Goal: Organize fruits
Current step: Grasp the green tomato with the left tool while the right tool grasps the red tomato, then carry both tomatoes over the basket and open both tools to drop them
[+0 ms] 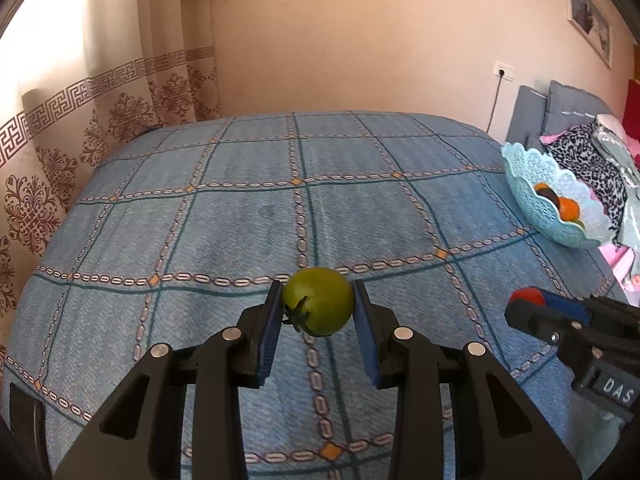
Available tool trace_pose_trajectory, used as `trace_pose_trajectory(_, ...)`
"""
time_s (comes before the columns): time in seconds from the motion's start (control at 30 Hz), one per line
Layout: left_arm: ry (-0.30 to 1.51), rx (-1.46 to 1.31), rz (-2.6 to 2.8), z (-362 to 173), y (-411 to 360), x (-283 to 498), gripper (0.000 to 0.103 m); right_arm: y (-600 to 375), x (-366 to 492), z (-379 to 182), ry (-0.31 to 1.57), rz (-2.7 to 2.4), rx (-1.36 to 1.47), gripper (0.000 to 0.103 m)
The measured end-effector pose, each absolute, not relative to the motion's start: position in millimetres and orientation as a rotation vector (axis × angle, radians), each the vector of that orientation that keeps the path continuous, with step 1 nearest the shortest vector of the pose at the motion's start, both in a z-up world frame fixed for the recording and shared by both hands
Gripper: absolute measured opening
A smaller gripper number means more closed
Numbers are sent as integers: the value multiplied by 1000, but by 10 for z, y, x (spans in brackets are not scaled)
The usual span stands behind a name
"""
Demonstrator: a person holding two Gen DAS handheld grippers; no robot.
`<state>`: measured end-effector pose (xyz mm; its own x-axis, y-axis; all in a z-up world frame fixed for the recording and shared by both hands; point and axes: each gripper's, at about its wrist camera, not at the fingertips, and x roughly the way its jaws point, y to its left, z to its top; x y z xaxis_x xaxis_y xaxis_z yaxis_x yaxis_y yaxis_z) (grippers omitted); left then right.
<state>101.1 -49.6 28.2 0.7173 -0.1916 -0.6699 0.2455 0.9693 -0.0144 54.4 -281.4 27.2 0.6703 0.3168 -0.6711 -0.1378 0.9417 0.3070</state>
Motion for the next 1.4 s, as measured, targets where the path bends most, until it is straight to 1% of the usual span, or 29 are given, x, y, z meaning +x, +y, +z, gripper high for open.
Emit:
trace_pose_trajectory(0.63, 695, 180, -354, 462, -1093, 757, 35, -3353, 361, 453, 725, 189, 274, 28)
trace_pose_trajectory(0.87, 706, 188, -422, 585, -1339, 836, 35, -3611, 315, 564, 678, 152, 319, 28)
trace_pose_trajectory(1.13, 648, 189, -475, 835, -1611, 916, 35, -3987, 278, 743, 611, 77, 367, 28)
trace_pose_trajectory(1.4, 617, 193, -536, 946, -1943, 946, 35, -4336, 324, 842, 562, 18, 405, 28)
